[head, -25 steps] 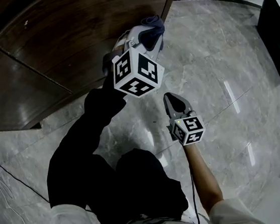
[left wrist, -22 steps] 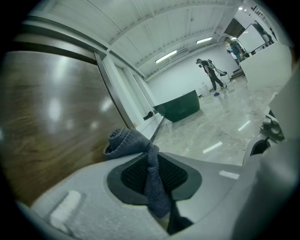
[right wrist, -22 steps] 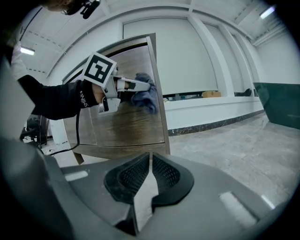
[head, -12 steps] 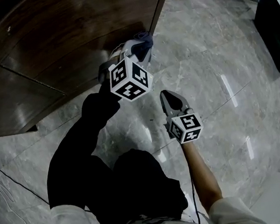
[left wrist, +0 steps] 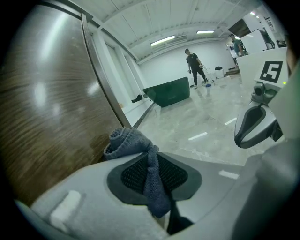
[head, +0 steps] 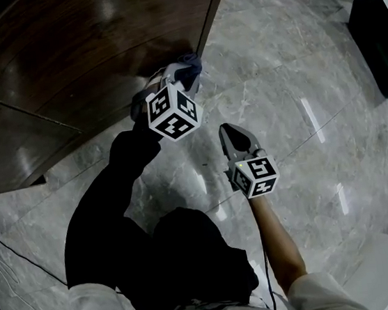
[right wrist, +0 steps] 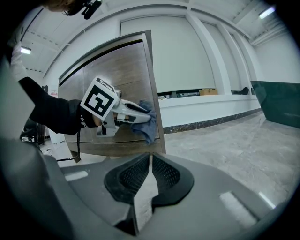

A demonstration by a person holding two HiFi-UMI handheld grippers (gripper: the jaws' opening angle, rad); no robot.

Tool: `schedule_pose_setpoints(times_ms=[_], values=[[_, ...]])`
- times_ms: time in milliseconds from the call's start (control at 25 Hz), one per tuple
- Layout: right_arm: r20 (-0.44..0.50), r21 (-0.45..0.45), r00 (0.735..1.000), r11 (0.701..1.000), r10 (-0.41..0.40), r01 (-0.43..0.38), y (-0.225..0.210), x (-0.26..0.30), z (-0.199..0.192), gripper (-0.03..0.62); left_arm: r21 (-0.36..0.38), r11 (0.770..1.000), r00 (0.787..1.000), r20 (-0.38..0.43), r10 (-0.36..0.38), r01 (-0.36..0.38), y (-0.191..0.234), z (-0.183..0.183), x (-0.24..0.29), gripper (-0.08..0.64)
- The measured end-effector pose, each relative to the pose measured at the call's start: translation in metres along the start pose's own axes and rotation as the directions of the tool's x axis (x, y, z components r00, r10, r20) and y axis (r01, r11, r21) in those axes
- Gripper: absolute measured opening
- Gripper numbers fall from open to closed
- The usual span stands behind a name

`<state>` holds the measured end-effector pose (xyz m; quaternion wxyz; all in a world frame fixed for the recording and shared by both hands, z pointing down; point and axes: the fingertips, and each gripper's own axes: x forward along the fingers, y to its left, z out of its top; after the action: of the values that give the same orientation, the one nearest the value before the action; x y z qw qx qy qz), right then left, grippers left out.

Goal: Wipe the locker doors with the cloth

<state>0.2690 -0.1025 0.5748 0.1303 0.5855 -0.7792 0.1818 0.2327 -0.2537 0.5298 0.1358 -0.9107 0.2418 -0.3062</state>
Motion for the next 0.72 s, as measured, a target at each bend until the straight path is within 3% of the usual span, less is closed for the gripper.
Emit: schedule_pose_setpoints(times_ms=[400, 720], values=[[-0.007, 0.011, 1.0, 1.0, -0.017, 0.017, -0.011, -0.002, -0.005, 0.025, -0.04, 0.999, 0.998, -0.056, -0.035, 0.033, -0.014, -0.027, 0.014, 0.067], [0.003, 0.004, 1.0, 1.0, -0.006, 0.006, -0.005, 0.003, 0.0, 0.025, -0.04, 0.999, 0.999, -0.028, -0.033, 0.032, -0.016, -0.02, 0.003, 0.067]])
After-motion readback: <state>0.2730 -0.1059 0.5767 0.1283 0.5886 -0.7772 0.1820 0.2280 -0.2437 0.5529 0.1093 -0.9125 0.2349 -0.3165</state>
